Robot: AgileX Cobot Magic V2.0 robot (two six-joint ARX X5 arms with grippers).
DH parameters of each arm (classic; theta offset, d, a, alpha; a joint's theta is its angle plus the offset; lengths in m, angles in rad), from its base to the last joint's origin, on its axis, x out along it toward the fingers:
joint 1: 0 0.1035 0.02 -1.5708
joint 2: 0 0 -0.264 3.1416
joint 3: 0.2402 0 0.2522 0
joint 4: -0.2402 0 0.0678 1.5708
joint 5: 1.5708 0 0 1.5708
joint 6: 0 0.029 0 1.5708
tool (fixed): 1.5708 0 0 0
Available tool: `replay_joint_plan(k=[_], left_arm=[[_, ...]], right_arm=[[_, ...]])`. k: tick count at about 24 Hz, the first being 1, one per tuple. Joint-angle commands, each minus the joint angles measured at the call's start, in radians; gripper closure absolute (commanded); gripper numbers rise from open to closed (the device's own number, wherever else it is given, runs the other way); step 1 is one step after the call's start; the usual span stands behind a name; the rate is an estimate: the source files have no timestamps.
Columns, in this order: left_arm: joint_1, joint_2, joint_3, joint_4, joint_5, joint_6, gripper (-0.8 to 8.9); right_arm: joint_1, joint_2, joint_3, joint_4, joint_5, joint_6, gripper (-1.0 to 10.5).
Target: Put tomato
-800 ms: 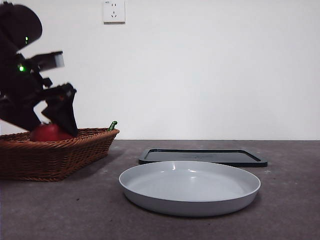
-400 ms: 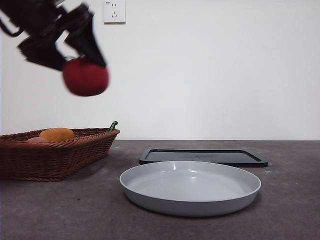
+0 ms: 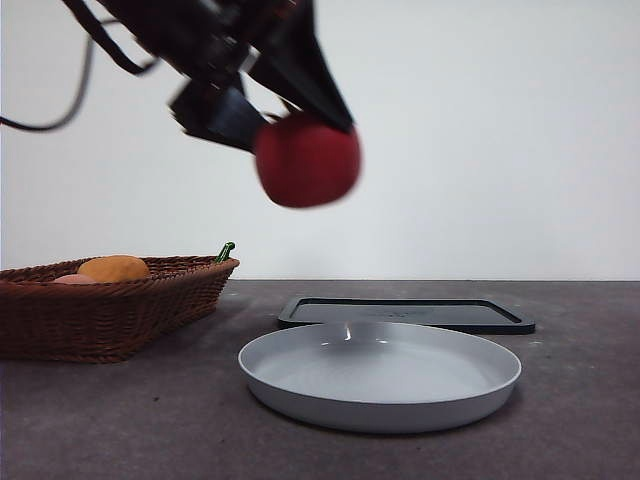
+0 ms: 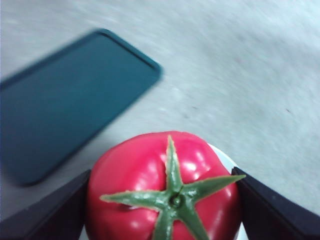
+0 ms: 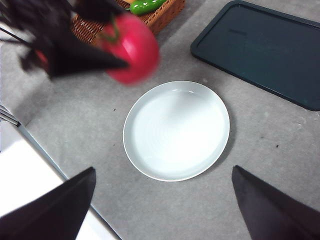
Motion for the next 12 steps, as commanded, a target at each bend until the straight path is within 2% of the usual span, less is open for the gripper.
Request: replay_joint_plan(k=[1, 6, 12], left_arm=[[-0.046, 0.080, 0.016, 0.026, -0.003, 0.014, 5.10], [-0.092, 0.222, 0.016, 0.088, -0.005, 0.026, 5.10], [-0.098, 0.317, 0.016, 0.119, -0.024, 0.028, 5.10]], right_arm=[[0.005, 0.006, 0.019, 0.009, -0.002, -0.005, 5.1], [0.005, 0.007, 0.019, 0.009, -0.002, -0.005, 5.1], [0.005, 0.007, 0.019, 0.009, -0.002, -0.005, 5.1]])
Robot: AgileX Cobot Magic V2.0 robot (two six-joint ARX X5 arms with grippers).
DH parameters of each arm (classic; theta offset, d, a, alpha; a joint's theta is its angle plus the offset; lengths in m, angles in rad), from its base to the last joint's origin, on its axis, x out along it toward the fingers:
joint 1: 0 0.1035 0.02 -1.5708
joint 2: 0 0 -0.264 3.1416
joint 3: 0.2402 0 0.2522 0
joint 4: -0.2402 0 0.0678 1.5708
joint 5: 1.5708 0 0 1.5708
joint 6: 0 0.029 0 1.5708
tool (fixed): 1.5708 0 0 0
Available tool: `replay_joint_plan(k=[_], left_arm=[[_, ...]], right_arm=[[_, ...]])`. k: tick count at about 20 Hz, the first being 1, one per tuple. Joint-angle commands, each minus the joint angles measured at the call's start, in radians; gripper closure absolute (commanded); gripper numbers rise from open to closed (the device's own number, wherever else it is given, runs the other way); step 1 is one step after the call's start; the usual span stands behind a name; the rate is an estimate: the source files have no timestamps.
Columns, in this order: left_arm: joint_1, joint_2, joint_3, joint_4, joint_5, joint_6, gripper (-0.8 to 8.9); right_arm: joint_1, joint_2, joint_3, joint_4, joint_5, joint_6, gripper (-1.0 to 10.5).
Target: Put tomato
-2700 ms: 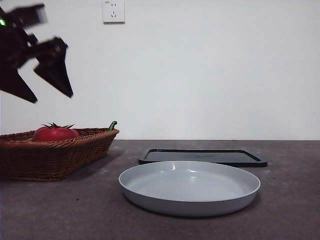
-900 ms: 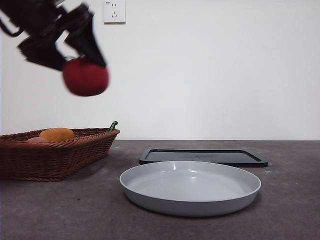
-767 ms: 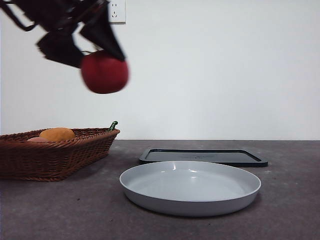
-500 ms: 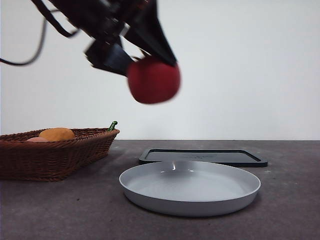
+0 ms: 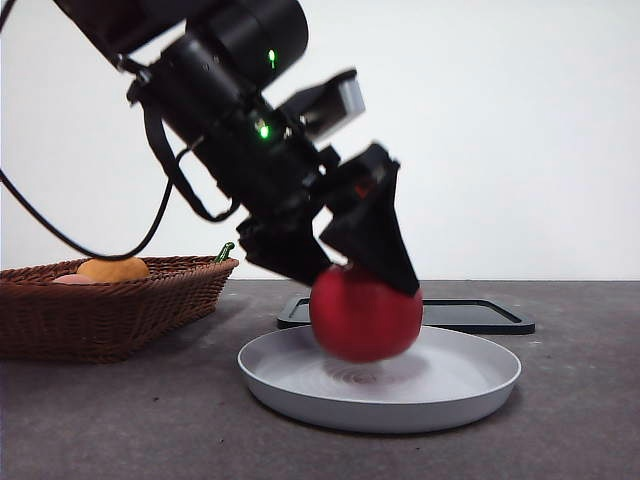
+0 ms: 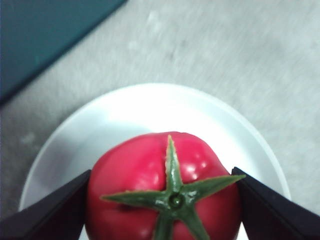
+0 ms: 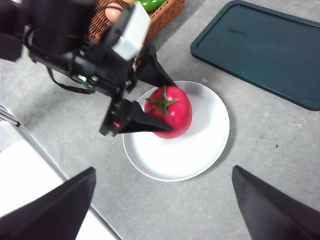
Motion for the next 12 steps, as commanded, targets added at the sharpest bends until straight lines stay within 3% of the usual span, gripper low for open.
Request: replay_joint_plan(k=[1, 6, 9, 12], left_arm=[[-0.010, 0.028, 0.016, 0.013, -0.001, 0.016, 5.10], [-0.010, 0.040, 0.016, 0.012, 0.000, 0.015, 4.97], [-0.013, 0.040, 0.016, 0.011, 0.000, 0.008, 3.69], [-0.013, 0.040, 0.016, 0.011, 0.000, 0.006, 3.44]], right_arm=[[0.005, 0.007, 0.019, 0.009, -0.002, -0.005, 5.1], [0.005, 0.007, 0.019, 0.009, -0.002, -0.005, 5.1], [0.005, 0.007, 0.019, 0.009, -0.002, -0.005, 5.1], [0.005, 0.007, 0.019, 0.009, -0.002, -0.005, 5.1]])
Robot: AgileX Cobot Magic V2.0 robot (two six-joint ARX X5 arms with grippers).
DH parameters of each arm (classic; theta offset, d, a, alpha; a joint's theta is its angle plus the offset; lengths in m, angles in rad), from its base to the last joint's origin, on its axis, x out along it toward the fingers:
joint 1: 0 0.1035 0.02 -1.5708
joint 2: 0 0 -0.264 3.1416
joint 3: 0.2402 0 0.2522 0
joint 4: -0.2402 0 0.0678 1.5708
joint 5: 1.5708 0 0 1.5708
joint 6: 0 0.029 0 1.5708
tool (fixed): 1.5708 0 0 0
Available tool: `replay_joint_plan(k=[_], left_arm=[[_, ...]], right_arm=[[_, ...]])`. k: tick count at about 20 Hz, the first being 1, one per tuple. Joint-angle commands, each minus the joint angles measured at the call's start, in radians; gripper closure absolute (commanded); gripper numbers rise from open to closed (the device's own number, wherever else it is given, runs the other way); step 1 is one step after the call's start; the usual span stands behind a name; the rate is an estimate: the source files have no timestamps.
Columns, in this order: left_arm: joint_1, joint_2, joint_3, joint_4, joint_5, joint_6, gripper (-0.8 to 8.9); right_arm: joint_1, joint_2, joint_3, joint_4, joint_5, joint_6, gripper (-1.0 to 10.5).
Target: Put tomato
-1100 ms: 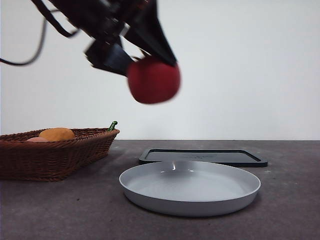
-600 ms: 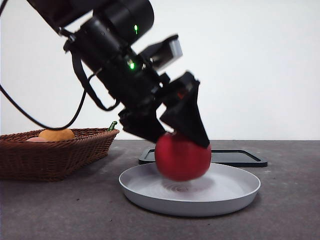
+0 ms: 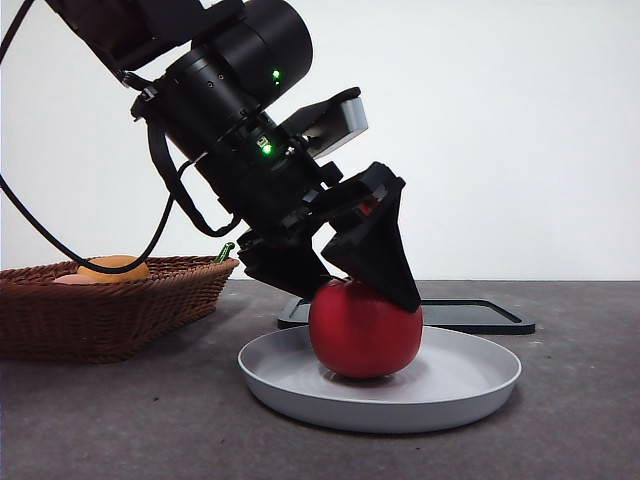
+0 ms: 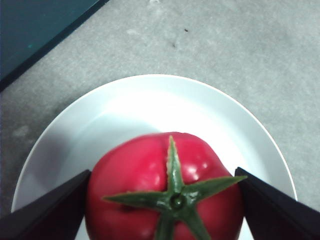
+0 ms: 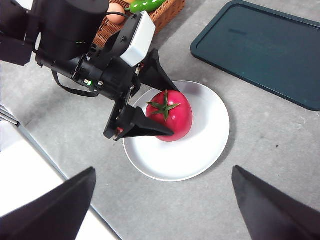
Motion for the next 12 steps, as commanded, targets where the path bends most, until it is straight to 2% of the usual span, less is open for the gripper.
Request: replay_joint_plan(k=[1, 3, 6, 12], left_arm=[[-0.012, 0.021, 0.016, 0.008, 0.000, -0.004, 3.44], [-0.012, 0.021, 0.016, 0.007, 0.000, -0.019, 3.37], [-0.012, 0.012, 0.016, 0.006, 0.000, -0.019, 2.75], [0.006, -0.058, 0.041, -0.021, -0.001, -0.021, 2.78]], right_arm=[[0.005, 0.007, 0.019, 0.009, -0.002, -0.005, 5.1], [0.005, 0.007, 0.019, 0.009, -0.002, -0.005, 5.1], [0.005, 0.007, 0.019, 0.009, -0.002, -0.005, 5.1], [0.005, 0.007, 0.019, 0.010, -0.002, -0.005, 5.1]])
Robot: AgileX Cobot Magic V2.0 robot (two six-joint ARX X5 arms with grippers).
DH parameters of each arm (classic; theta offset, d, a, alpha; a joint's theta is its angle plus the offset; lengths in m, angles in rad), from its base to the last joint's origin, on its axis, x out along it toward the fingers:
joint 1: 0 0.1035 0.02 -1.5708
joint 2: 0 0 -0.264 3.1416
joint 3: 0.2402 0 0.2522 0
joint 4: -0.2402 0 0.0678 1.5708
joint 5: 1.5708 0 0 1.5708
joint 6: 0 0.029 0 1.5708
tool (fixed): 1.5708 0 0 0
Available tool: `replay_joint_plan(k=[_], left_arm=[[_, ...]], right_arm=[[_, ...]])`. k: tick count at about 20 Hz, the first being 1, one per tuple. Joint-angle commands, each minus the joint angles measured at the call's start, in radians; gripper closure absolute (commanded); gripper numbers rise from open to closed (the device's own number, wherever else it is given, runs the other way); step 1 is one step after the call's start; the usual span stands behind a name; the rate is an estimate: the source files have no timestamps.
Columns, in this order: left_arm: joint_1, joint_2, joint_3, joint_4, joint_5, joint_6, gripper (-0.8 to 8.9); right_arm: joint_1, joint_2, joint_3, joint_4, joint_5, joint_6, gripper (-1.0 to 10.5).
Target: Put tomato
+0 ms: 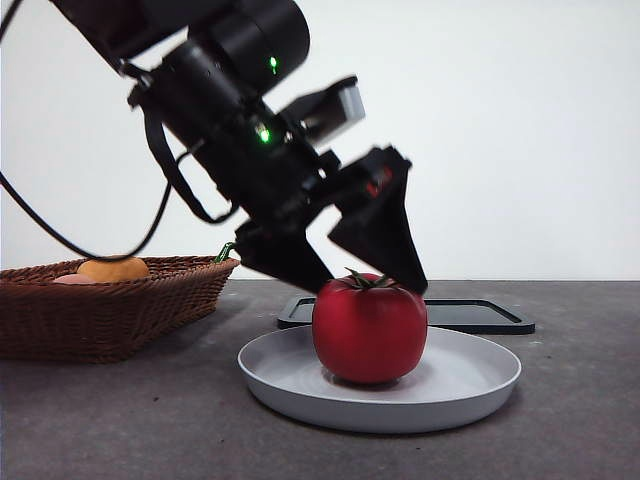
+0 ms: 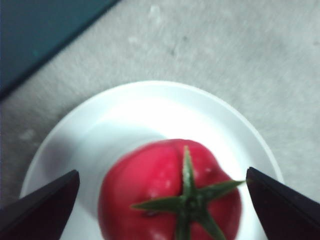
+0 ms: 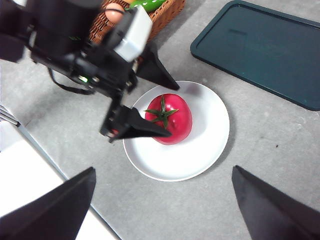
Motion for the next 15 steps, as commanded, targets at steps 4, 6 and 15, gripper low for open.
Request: replay_joint_plan(k=[4, 6, 15], left_arm=[[0.050, -0.125, 0.048, -0.044, -0.002, -0.012, 2.79], [0.100, -0.203, 0.048, -0.068, -0.002, -0.040, 2.79], [0.473, -0.555, 0.048, -0.367, 0.090, -0.038, 2.81]], right_arm=[[0.005, 0.007, 0.019, 0.011, 0.003, -0.005, 5.1], [0.005, 0.007, 0.019, 0.025, 0.005, -0.004, 5.1], [0.005, 0.050, 0.019, 0.050, 0.005, -0.005, 5.1]])
